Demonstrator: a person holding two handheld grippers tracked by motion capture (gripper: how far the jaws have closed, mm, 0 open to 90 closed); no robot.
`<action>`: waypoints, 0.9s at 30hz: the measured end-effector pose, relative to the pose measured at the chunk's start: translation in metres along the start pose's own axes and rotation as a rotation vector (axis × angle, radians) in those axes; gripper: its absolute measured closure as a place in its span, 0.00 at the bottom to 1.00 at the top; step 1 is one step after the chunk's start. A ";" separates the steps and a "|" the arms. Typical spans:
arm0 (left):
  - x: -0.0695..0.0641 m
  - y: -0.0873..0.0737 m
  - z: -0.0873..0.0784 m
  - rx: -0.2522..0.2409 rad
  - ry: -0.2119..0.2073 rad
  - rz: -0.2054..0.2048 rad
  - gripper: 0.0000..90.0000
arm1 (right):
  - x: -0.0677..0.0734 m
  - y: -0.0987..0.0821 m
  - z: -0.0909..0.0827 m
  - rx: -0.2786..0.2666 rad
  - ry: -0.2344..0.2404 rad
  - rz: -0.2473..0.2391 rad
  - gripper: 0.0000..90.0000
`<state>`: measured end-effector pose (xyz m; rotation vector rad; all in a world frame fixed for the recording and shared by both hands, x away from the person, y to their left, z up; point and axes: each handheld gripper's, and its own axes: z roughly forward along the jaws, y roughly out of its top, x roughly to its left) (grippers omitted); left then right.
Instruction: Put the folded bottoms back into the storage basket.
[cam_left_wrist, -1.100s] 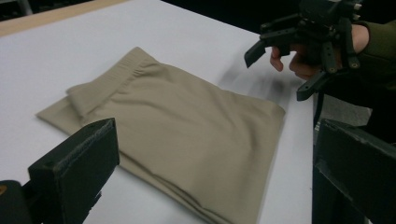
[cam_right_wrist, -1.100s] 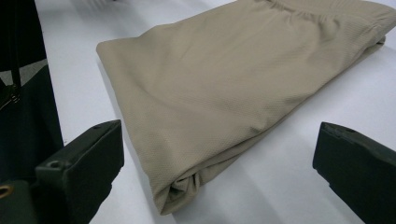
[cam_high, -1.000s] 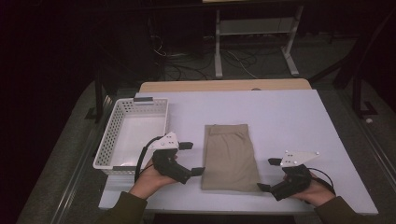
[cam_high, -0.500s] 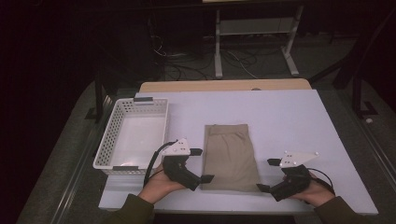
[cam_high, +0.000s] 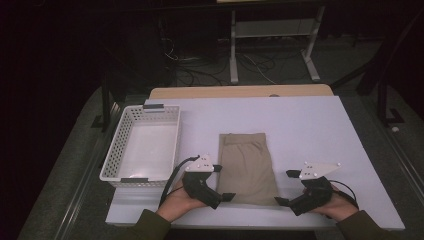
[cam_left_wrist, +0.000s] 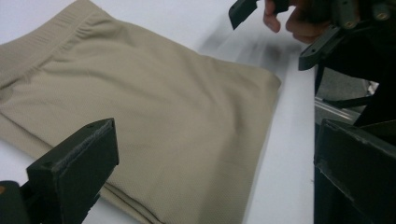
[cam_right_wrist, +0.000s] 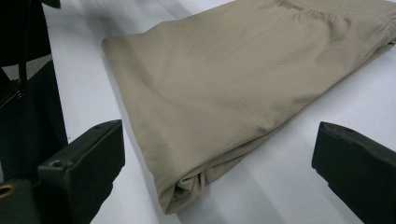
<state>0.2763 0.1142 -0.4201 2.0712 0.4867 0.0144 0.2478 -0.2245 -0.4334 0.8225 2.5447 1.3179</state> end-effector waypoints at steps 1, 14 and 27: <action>0.000 0.000 0.002 0.003 0.006 -0.002 0.00 | 0.000 0.000 0.000 0.000 0.000 0.001 0.03; 0.002 -0.003 0.010 0.010 0.060 -0.030 0.00 | 0.000 0.000 0.001 0.002 0.005 0.001 0.03; 0.012 0.000 0.020 0.012 0.095 -0.045 0.00 | 0.000 0.000 0.001 0.001 0.008 0.000 0.03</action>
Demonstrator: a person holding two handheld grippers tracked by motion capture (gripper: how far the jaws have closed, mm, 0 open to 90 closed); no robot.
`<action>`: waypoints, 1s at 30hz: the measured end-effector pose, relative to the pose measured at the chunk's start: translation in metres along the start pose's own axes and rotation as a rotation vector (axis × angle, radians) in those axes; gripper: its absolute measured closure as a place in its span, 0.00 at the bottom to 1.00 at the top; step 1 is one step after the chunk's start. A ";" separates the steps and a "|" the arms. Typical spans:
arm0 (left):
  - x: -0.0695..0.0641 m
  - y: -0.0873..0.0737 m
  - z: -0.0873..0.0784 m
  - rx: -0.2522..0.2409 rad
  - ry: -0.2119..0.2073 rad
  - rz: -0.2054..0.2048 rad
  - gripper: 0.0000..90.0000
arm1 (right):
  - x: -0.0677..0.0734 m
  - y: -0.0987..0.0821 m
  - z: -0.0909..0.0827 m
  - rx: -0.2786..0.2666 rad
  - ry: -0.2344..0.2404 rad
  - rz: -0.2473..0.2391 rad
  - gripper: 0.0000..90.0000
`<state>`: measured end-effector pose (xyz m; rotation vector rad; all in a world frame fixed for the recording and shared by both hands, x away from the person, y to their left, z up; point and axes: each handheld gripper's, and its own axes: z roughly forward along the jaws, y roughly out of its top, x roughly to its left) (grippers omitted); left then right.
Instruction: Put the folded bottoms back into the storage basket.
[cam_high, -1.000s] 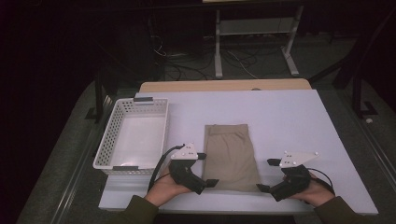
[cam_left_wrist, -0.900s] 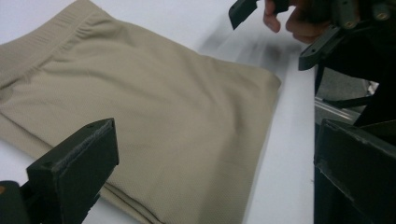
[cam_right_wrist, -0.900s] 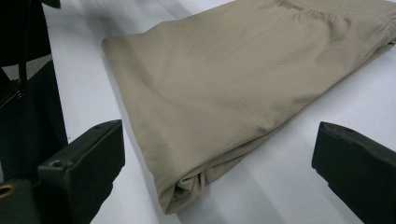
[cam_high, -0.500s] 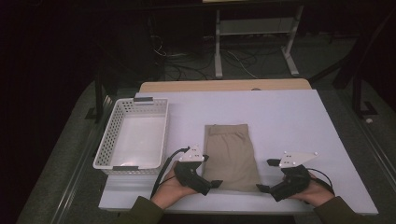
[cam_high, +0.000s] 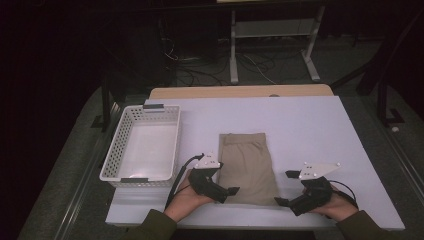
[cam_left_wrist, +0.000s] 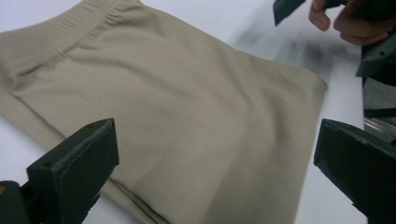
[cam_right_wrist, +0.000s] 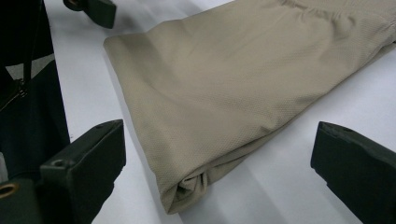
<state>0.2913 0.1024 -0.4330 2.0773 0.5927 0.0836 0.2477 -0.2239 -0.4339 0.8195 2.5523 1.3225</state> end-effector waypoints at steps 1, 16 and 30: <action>0.001 0.001 0.001 -0.002 0.002 -0.003 0.00 | 0.000 0.000 0.000 0.000 0.000 0.000 0.03; 0.014 0.008 0.012 -0.022 0.049 -0.028 0.00 | 0.000 0.000 0.000 0.002 -0.001 -0.001 0.04; 0.028 0.017 0.021 -0.022 0.080 -0.053 0.00 | 0.000 -0.001 0.000 0.002 0.000 0.000 0.04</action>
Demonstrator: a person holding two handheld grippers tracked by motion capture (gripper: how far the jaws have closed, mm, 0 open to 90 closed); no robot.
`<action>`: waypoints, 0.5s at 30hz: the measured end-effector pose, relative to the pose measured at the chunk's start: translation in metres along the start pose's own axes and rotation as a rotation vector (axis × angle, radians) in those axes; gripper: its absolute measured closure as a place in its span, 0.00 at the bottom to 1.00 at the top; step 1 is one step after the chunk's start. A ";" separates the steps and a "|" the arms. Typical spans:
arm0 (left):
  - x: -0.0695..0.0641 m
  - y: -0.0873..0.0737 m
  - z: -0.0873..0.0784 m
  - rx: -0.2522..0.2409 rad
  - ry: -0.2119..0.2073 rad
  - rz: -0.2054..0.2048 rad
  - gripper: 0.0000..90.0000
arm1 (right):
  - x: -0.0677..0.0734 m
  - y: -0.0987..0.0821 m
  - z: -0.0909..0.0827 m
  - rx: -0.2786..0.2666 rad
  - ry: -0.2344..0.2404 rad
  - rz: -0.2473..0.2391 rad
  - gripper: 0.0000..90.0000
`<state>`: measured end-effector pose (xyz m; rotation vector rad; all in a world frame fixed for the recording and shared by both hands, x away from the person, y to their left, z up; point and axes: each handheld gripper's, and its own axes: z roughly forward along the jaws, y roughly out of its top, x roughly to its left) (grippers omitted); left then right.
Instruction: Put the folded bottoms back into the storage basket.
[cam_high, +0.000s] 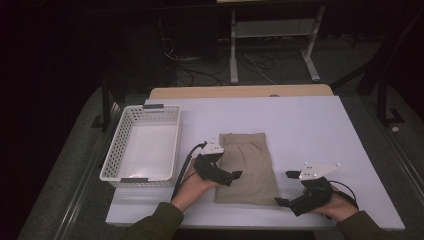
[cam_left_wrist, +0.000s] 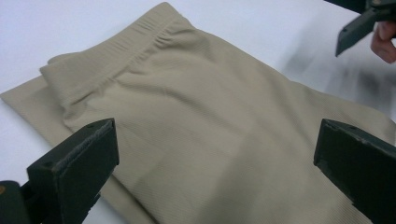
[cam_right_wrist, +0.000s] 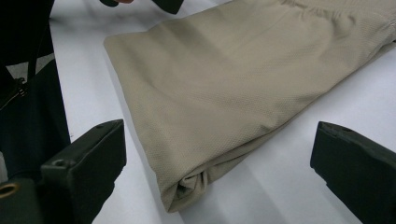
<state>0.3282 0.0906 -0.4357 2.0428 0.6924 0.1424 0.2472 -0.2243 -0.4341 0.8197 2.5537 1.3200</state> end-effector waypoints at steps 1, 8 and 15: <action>0.001 0.000 0.001 0.003 -0.001 -0.004 0.00 | 0.000 0.000 0.000 0.000 0.000 0.000 0.04; 0.006 0.005 0.007 0.014 0.004 -0.007 0.00 | 0.000 0.000 0.000 0.000 0.000 0.001 0.04; 0.012 0.010 0.013 0.017 0.020 -0.022 0.00 | 0.000 0.000 0.000 -0.002 0.001 0.003 0.04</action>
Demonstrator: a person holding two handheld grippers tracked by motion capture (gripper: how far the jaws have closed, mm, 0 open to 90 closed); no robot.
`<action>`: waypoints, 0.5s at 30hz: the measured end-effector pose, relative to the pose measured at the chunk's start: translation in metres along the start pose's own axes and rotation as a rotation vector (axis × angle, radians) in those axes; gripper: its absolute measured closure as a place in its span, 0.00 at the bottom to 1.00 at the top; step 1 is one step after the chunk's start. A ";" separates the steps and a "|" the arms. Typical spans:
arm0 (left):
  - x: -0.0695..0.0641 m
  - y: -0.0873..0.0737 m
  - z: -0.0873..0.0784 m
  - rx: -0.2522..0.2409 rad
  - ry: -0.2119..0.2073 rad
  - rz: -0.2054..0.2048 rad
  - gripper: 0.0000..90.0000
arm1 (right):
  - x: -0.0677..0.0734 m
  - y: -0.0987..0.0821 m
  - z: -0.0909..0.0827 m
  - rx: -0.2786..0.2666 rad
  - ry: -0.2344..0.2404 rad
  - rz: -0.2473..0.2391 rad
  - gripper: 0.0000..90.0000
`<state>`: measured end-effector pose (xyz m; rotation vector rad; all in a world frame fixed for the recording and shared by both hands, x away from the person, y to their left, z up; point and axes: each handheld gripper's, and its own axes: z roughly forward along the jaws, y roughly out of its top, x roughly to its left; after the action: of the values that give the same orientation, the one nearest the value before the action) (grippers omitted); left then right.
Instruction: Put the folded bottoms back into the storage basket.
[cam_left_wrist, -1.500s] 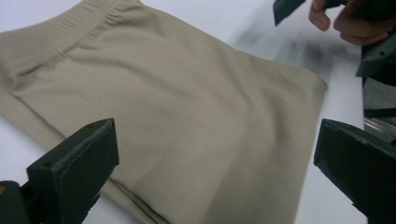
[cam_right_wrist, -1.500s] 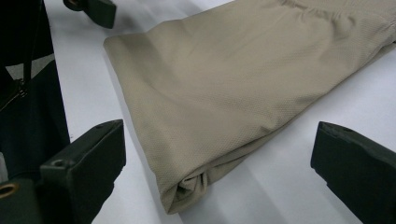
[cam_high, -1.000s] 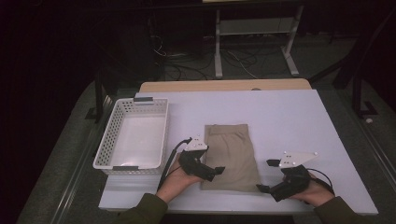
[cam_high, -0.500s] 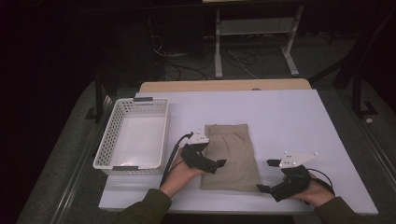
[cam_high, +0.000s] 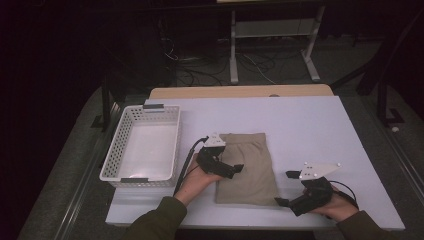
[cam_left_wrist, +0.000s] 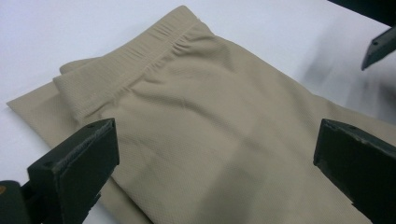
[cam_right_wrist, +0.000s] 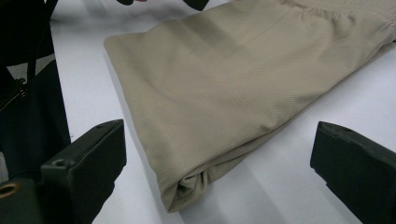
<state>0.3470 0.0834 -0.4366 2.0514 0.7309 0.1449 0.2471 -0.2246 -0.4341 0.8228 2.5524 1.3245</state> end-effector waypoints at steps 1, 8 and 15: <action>0.001 0.001 0.001 0.001 0.006 0.002 0.00 | 0.000 0.000 0.000 0.000 0.000 0.000 0.04; 0.008 0.007 0.005 0.005 0.025 -0.010 0.00 | 0.000 0.000 0.000 -0.001 -0.001 -0.001 0.04; 0.015 0.011 0.008 0.002 0.044 -0.025 0.00 | 0.000 0.000 0.000 -0.001 -0.001 -0.003 0.04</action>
<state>0.3672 0.0810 -0.4349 2.0462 0.7838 0.1754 0.2470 -0.2249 -0.4339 0.8197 2.5508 1.3241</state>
